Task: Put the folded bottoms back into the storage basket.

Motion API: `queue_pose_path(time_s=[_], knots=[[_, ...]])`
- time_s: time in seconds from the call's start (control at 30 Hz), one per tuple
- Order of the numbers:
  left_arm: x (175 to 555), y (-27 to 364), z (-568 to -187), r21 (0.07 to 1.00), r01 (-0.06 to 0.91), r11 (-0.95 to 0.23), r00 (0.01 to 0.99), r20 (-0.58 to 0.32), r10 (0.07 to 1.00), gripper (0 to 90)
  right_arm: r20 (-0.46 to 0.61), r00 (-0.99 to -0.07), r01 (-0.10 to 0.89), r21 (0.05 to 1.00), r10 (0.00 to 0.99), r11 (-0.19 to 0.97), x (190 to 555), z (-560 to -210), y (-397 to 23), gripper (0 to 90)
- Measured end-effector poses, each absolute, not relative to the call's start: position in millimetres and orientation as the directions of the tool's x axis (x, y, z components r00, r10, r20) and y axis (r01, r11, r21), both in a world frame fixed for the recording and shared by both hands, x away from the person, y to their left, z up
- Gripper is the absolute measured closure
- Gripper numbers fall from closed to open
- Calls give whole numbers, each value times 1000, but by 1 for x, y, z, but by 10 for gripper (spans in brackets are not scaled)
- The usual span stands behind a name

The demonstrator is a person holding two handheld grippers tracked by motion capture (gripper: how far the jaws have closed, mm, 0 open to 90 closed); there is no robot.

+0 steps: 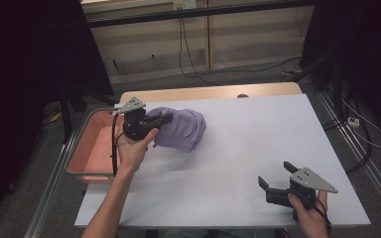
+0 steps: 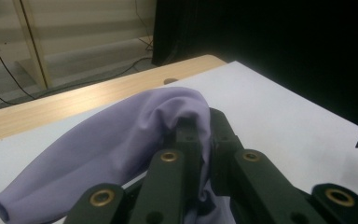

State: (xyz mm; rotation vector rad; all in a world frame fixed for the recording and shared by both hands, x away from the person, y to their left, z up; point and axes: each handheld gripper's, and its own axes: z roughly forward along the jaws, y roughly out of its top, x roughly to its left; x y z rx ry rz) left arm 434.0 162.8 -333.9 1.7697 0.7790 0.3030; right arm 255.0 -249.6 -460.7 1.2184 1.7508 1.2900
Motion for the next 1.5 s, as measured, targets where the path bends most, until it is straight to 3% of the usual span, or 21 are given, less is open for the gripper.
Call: queue_pose_path(time_s=[1.1,1.5], knots=[[417,202,-296,959,271,-87,722,-143,677,859,23,-374,300,949,927,97,255,-460,-249,27],[414,213,-280,965,236,-116,719,-94,688,860,22,-380,296,950,925,99,255,-460,-248,29]])
